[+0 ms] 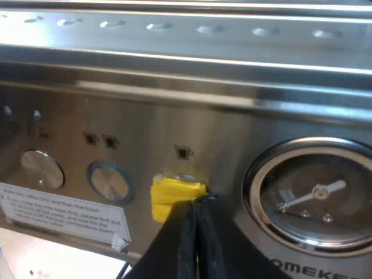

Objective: Place mug into machine

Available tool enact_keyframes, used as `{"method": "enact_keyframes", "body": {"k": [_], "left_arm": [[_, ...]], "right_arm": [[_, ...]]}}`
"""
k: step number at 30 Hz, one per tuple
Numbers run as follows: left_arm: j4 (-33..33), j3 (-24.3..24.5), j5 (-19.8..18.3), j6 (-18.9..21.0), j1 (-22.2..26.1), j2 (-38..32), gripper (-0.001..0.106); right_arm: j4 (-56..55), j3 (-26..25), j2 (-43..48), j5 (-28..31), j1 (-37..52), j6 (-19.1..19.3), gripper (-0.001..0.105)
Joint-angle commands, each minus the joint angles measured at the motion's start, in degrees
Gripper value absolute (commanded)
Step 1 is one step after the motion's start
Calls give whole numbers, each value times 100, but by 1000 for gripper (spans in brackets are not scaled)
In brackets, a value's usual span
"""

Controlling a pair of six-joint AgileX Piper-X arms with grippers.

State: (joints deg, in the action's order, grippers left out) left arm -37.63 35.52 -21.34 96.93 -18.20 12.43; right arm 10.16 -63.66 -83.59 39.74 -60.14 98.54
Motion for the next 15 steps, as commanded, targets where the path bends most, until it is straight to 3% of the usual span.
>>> {"method": "enact_keyframes", "body": {"k": [1, 4, 5, 7, 9, 11, 15], "left_arm": [[-15, 45, -34, 53, -29, -16, 81], [-15, 45, -34, 53, -29, -16, 81], [-15, 45, -34, 53, -29, -16, 81], [-15, 45, -34, 53, -29, -16, 81], [-15, 45, -34, 112, -29, -16, 81], [-15, 45, -34, 109, -29, -16, 81], [46, 45, -34, 188, -29, -16, 81]], "right_arm": [[21, -98, -92, 32, 158, 65, 0], [-446, -98, 109, 54, -28, 25, 4], [-640, -98, 214, 54, -129, 10, 10], [-881, -98, 362, 54, -263, 13, 26], [-1352, -98, 598, 54, -447, -121, 52], [-1740, -98, 759, 54, -548, -288, 63], [-2414, -85, 1218, -14, -676, -491, 66]]}}
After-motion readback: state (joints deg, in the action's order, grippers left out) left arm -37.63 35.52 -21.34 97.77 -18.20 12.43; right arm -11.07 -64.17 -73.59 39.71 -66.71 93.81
